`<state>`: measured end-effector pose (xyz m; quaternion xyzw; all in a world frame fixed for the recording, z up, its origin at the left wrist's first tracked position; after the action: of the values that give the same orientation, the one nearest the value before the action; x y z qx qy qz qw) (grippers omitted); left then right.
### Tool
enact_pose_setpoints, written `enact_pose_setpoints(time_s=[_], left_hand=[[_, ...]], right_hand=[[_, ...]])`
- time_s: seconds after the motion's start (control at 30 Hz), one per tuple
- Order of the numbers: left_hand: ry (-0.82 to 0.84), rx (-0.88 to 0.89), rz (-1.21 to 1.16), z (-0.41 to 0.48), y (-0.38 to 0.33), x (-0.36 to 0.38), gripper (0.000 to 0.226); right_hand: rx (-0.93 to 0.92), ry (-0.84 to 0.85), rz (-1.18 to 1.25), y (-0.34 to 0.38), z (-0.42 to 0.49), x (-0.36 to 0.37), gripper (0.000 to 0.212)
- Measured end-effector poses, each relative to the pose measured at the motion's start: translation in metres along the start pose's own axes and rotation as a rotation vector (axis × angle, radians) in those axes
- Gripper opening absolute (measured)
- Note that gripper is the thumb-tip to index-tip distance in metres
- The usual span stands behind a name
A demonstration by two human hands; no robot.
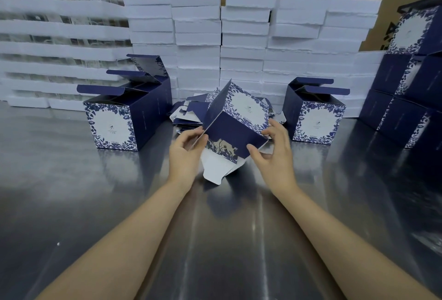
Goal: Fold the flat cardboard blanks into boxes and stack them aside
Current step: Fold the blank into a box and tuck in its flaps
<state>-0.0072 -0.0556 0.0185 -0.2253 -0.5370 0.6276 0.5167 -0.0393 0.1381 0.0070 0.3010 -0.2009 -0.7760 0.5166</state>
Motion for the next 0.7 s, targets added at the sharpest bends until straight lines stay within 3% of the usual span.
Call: enact_pose_setpoints(time_s=[0.2, 0.33, 0.47, 0.57, 0.7], left_hand=[[0.330, 0.347, 0.426, -0.010, 0.003, 0.006, 0.050], [0.399, 0.491, 0.511, -0.016, 0.004, 0.010, 0.066], [0.332, 0.431, 0.419, -0.011, 0.006, 0.005, 0.072], [0.311, 0.363, 0.382, -0.007, 0.011, 0.002, 0.064], [0.276, 0.307, 0.321, -0.003, 0.013, -0.002, 0.066]], right_hand=[[0.143, -0.141, 0.011, -0.007, 0.001, -0.004, 0.038], [0.190, -0.176, 0.083, -0.006, 0.003, -0.006, 0.035], [0.132, -0.131, 0.077, -0.002, 0.002, -0.005, 0.038], [0.125, -0.044, 0.127, -0.005, 0.003, -0.004, 0.024], [0.050, 0.102, 0.133, 0.000, 0.001, -0.006, 0.059]])
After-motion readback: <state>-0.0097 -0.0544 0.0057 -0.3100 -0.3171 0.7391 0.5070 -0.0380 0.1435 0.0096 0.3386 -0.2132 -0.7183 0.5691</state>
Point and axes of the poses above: each hand's wrist, its own z-axis towards the middle knuckle, its own x-axis out of the palm, y = z × x, the point moved 1 cm from there along z, towards the middle knuckle, and after that the axes turned 2 degrees about -z, right-handed, at the moved point
